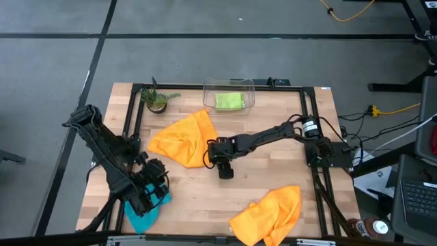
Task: Fold microfiber towels
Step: Fold the top orange microfiber cloth
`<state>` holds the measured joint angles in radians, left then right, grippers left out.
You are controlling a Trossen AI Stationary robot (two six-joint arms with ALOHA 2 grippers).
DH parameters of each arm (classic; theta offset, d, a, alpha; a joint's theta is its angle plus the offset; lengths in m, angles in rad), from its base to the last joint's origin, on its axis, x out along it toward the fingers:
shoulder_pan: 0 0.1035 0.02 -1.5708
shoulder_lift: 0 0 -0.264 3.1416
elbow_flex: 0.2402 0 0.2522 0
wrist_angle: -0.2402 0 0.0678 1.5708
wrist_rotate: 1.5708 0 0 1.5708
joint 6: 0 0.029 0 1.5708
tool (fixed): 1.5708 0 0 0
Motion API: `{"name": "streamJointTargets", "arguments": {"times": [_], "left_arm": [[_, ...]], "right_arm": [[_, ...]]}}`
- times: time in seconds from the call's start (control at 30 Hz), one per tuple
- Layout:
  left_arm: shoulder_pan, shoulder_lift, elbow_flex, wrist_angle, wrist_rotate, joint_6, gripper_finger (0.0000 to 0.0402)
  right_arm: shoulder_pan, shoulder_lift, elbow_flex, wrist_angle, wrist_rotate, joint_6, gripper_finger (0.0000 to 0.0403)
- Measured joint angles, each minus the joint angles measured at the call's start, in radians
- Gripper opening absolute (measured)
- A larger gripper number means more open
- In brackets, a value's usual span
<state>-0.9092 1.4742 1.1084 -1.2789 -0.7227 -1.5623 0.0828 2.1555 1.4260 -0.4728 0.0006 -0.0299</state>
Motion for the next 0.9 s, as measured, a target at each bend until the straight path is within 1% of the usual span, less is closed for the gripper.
{"name": "streamJointTargets", "arguments": {"times": [0.1,0.17,0.27,0.33,0.4,0.5,0.7,0.9], "left_arm": [[0.000,0.000,0.000,0.014,-0.001,-0.001,0.0123],[0.000,0.000,0.000,0.025,-0.001,-0.002,0.0123],[0.004,0.000,0.000,0.042,-0.001,-0.002,0.0123],[0.009,0.000,0.000,0.063,0.000,-0.002,0.0123],[0.015,0.000,0.000,0.089,0.000,0.000,0.0123],[0.024,0.010,0.001,0.115,0.001,0.001,0.0123],[0.058,0.081,0.001,0.133,0.052,0.003,0.0123],[0.109,0.204,0.001,0.192,0.094,0.120,0.0123]], "right_arm": [[-0.007,0.005,0.002,-0.040,0.001,0.000,0.0153],[-0.012,0.005,0.002,-0.060,-0.001,0.000,0.0128],[-0.012,0.004,0.002,-0.075,0.004,0.002,0.0083],[-0.012,0.003,0.002,-0.097,0.003,0.032,0.0047],[-0.013,0.002,0.003,-0.122,-0.025,0.058,0.0015],[-0.006,0.000,0.005,-0.167,-0.075,0.082,0.0011],[0.042,-0.015,0.007,-0.262,-0.073,0.139,0.0006],[0.090,-0.070,-0.011,-0.422,-0.118,0.177,0.0004]]}}
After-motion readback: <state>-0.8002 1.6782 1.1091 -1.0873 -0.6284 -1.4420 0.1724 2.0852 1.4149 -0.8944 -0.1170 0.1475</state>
